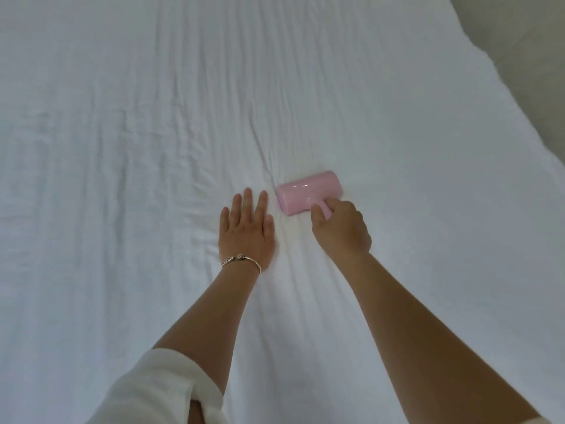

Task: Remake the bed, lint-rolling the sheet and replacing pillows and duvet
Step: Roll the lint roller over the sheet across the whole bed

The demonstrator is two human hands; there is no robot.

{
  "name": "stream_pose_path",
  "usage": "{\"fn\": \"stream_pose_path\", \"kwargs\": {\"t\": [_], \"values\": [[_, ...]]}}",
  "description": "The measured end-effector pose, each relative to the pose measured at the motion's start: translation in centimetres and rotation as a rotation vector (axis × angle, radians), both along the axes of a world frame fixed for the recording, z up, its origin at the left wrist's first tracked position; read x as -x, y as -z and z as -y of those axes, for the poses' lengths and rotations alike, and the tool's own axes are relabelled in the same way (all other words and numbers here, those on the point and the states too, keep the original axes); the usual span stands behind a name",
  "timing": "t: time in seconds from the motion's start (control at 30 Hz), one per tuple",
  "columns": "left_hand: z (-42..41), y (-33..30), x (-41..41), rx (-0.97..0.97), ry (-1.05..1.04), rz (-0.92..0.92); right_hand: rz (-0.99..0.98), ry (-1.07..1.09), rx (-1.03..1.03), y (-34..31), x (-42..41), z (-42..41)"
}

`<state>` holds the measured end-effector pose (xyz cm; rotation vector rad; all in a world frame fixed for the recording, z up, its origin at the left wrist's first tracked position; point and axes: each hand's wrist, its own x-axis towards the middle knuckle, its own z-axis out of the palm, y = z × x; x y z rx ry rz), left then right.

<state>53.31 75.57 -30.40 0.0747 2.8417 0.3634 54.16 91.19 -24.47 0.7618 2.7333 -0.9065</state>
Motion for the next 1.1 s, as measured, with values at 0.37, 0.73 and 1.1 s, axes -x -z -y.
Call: {"fn": "stream_pose_path", "kwargs": {"t": [0.37, 0.73, 1.1], "values": [[-3.1, -0.3, -21.5, 0.034, -0.023, 0.019, 0.031, 0.011, -0.014, -1.1, -21.9, -3.8], [-7.5, -2.6, -37.6, 0.047, 0.017, 0.171, 0.089, -0.034, -0.037, -3.1, -42.4, -8.0], [-4.7, -8.1, -37.6, -0.035, 0.120, 0.152, 0.146, -0.027, 0.022, -7.0, -46.5, -10.8]]}}
